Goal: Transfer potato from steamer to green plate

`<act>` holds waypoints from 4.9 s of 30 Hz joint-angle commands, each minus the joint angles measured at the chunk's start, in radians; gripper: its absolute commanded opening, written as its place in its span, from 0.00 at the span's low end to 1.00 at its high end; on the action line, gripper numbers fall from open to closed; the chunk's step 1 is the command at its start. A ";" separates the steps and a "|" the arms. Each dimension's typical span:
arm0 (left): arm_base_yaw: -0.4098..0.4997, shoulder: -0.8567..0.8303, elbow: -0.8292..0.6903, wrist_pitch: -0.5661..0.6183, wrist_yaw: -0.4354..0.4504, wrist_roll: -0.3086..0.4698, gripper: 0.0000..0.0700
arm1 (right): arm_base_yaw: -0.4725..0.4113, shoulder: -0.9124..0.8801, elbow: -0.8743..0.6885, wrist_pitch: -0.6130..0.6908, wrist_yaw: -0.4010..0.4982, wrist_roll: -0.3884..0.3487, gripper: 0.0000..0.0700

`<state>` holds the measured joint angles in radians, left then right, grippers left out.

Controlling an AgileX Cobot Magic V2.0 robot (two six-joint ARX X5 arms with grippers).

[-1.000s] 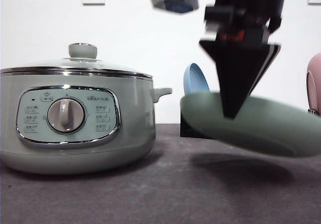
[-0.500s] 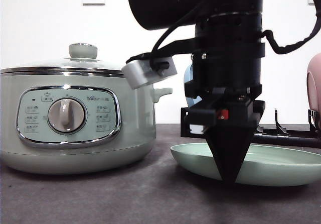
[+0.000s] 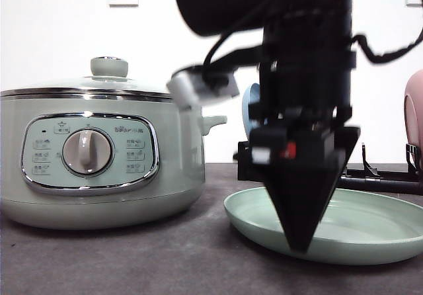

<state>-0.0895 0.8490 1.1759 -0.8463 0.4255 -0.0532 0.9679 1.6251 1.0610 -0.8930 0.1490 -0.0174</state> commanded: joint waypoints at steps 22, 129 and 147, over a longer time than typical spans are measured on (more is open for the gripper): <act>-0.002 0.006 0.026 -0.008 0.005 0.000 0.79 | -0.178 -0.384 0.305 0.013 -0.323 -0.003 0.49; -0.339 0.950 0.680 -0.468 -0.383 0.067 0.00 | -0.305 -0.395 0.304 -0.028 -0.567 -0.016 0.49; -0.277 0.772 0.680 -0.409 -0.387 0.068 0.00 | -0.305 -0.395 0.304 -0.027 -0.567 -0.016 0.49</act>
<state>-0.3680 1.6332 1.8252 -1.2785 0.0426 0.0139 0.6590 1.2182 1.3495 -0.9276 -0.4187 -0.0227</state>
